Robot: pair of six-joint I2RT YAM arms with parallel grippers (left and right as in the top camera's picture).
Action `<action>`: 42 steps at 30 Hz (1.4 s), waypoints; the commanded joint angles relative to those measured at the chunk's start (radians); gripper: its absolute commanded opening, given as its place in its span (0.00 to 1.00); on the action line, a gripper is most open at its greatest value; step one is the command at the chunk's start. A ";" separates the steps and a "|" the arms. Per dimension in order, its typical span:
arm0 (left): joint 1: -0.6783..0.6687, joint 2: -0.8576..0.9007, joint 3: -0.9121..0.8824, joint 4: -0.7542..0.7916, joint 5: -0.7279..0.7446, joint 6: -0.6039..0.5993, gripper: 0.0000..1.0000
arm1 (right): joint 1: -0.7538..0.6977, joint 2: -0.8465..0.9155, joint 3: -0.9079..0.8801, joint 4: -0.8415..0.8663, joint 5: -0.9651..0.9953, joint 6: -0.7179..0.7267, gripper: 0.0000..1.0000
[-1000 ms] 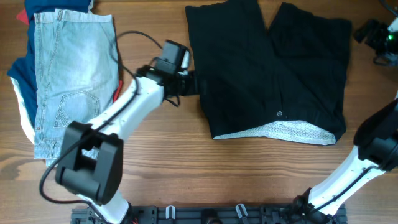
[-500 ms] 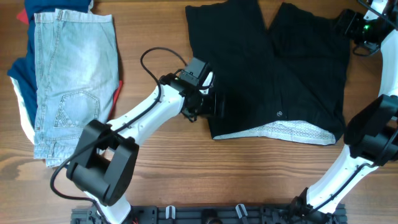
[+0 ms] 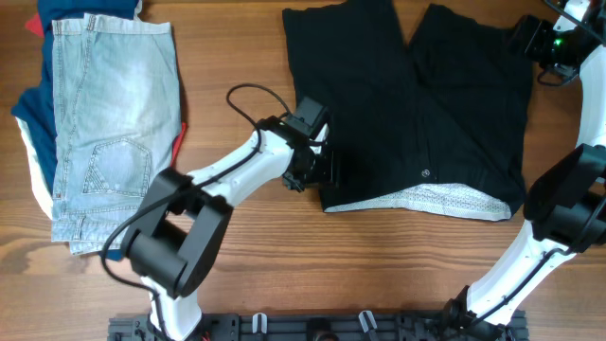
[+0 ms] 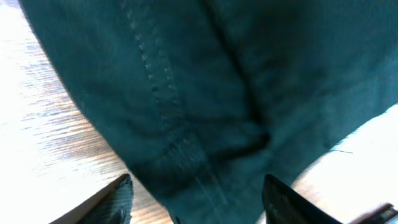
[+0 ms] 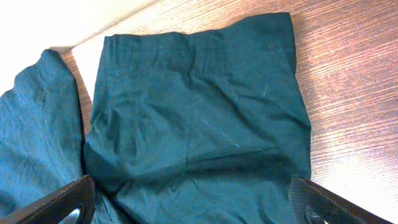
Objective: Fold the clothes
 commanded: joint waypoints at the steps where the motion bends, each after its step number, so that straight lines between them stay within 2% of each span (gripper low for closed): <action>1: 0.002 0.025 0.002 0.004 -0.011 -0.004 0.57 | 0.000 0.010 0.003 -0.002 -0.016 -0.016 1.00; 4: 0.010 0.025 0.002 0.004 -0.034 -0.004 0.38 | 0.000 0.010 0.003 -0.002 -0.016 -0.016 1.00; 13: 0.148 0.025 0.002 0.003 -0.066 -0.002 0.04 | 0.005 0.010 0.003 -0.005 -0.016 -0.016 1.00; 17: 0.252 0.025 0.002 -0.002 -0.130 0.018 0.04 | 0.010 0.010 0.003 -0.004 -0.016 -0.016 1.00; 21: 0.368 0.025 0.002 0.028 -0.135 0.115 0.04 | 0.018 0.010 0.003 -0.001 -0.017 -0.016 1.00; 27: 0.530 0.025 0.002 0.169 -0.220 0.191 0.04 | 0.056 0.010 0.003 0.011 -0.019 -0.022 1.00; 29: 0.565 0.025 0.002 0.221 -0.221 0.220 0.17 | 0.075 0.010 0.003 0.016 -0.019 -0.041 1.00; 30: 0.585 0.025 0.002 0.259 -0.220 0.224 0.42 | 0.089 0.011 0.003 0.023 -0.019 -0.044 1.00; 32: 0.599 0.023 0.003 0.286 -0.220 0.223 0.63 | 0.111 0.015 0.003 0.039 -0.019 -0.053 1.00; 34: 0.602 0.021 0.014 0.277 -0.216 0.222 0.91 | 0.133 0.023 0.003 0.060 -0.024 -0.072 1.00; 35: 0.601 0.018 0.024 0.257 -0.205 0.222 0.99 | 0.147 0.026 0.003 0.074 -0.024 -0.083 0.99; 38: 0.579 0.005 0.063 0.167 -0.179 0.207 1.00 | 0.201 0.049 0.003 0.155 -0.035 -0.146 0.99; 42: 0.515 -0.045 0.083 0.086 -0.179 0.207 1.00 | 0.273 0.111 0.003 0.293 -0.038 -0.149 0.99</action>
